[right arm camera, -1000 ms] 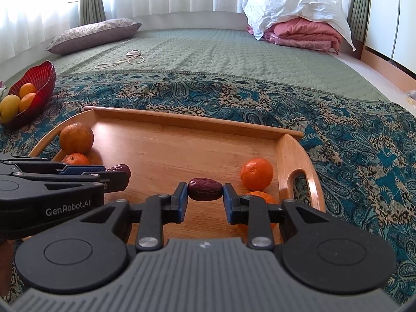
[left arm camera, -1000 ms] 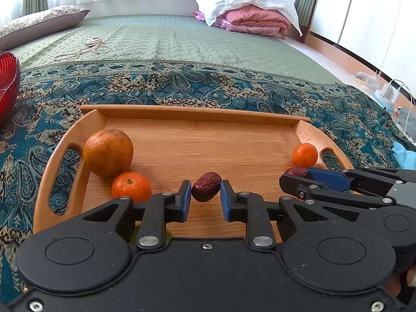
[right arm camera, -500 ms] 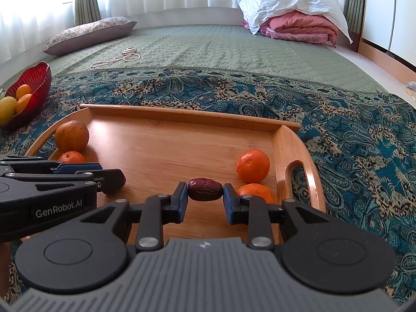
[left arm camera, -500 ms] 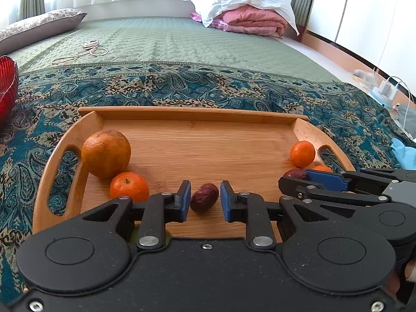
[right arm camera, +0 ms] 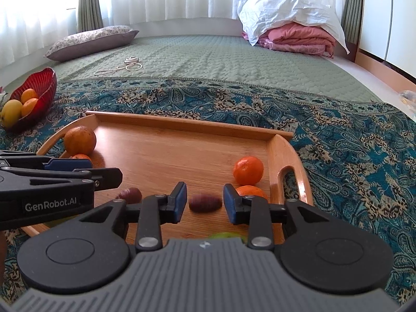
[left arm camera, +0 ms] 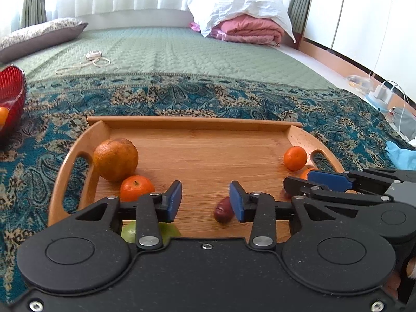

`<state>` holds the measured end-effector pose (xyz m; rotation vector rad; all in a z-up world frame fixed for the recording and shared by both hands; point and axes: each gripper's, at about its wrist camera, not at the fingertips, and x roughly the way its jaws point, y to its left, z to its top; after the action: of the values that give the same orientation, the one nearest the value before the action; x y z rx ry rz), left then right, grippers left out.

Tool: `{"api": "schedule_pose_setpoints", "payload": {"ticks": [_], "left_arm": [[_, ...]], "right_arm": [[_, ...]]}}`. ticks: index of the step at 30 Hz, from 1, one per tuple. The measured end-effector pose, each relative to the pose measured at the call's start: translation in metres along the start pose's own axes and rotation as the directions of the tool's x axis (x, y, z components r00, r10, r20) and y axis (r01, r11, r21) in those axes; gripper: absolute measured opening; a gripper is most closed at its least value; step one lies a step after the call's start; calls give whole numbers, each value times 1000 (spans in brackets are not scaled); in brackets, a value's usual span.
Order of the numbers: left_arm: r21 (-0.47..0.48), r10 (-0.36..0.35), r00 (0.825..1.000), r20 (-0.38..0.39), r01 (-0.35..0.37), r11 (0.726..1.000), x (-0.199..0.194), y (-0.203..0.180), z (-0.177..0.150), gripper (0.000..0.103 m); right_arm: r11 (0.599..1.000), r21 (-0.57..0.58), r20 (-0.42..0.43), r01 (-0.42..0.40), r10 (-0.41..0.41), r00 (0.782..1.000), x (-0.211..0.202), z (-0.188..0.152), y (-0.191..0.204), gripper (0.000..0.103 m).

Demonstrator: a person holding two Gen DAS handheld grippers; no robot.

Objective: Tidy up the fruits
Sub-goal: 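Lower the red date onto the tray and open the left tool while the right tool releases its date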

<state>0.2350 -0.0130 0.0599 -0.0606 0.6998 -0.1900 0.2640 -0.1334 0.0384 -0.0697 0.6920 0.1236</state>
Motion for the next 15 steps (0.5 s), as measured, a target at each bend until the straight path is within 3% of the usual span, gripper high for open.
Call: {"api": "schedule_pose_setpoints", "payload": {"ticks": [8,15], "left_arm": [[2,7,999,49,-7,1000,-28,2,-4,53],[4,12,996,91,-12,1000,-53,4,-12,75]], "right_arm": [[1000,-9,64,12,-11,998,-25,-3,2,67],[1000,0,118,23,-23,993,-47,-10,3,79]]}}
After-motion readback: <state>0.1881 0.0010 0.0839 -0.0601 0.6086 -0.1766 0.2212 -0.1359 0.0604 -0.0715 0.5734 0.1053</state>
